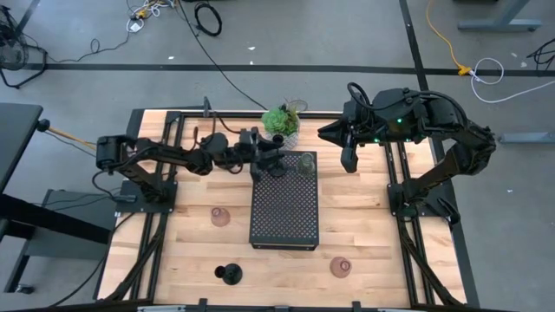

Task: Pick & Place candle stick holders
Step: Align the black candle holder on the top with the black candle holder on the shelf

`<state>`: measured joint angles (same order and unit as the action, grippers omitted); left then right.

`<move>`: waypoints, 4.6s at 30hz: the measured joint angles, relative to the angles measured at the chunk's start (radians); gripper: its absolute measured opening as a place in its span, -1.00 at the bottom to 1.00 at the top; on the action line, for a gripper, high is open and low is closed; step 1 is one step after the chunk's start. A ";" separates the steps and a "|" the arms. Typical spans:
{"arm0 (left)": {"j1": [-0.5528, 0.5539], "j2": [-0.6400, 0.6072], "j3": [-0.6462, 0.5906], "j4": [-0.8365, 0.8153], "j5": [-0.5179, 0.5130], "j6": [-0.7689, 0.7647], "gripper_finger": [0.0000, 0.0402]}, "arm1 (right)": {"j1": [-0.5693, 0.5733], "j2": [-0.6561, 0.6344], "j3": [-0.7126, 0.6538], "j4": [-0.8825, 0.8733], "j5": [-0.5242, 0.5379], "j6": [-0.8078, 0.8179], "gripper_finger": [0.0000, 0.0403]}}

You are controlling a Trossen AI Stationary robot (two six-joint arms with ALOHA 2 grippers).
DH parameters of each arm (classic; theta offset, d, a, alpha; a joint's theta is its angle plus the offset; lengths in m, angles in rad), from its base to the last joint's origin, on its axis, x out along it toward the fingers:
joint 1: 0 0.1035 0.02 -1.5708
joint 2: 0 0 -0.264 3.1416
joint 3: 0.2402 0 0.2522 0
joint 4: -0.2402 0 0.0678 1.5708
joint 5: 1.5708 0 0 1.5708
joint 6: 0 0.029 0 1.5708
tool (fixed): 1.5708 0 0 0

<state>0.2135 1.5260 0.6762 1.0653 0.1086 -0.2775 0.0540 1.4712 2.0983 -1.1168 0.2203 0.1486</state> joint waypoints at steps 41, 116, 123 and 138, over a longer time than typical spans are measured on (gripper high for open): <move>-0.110 -1.066 -0.027 -1.767 -0.549 -0.026 -0.12 | 0.000 0.000 0.000 0.006 0.034 0.010 -0.76; 0.190 -0.754 -0.605 -0.569 -0.470 0.033 -0.92 | 0.000 0.001 0.000 0.033 0.078 0.100 -0.76; 0.189 -0.754 -0.509 -0.569 -0.420 0.058 -0.94 | 0.000 0.001 0.000 0.032 0.078 0.093 -0.76; -0.034 -0.743 0.163 -1.267 -0.272 0.076 -0.94 | 0.000 0.002 0.000 0.031 0.079 0.023 -0.76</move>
<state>0.1798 0.7833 0.8391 -0.2016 -0.1636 -0.2015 0.0540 1.4727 2.0979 -1.0859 0.2993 0.1711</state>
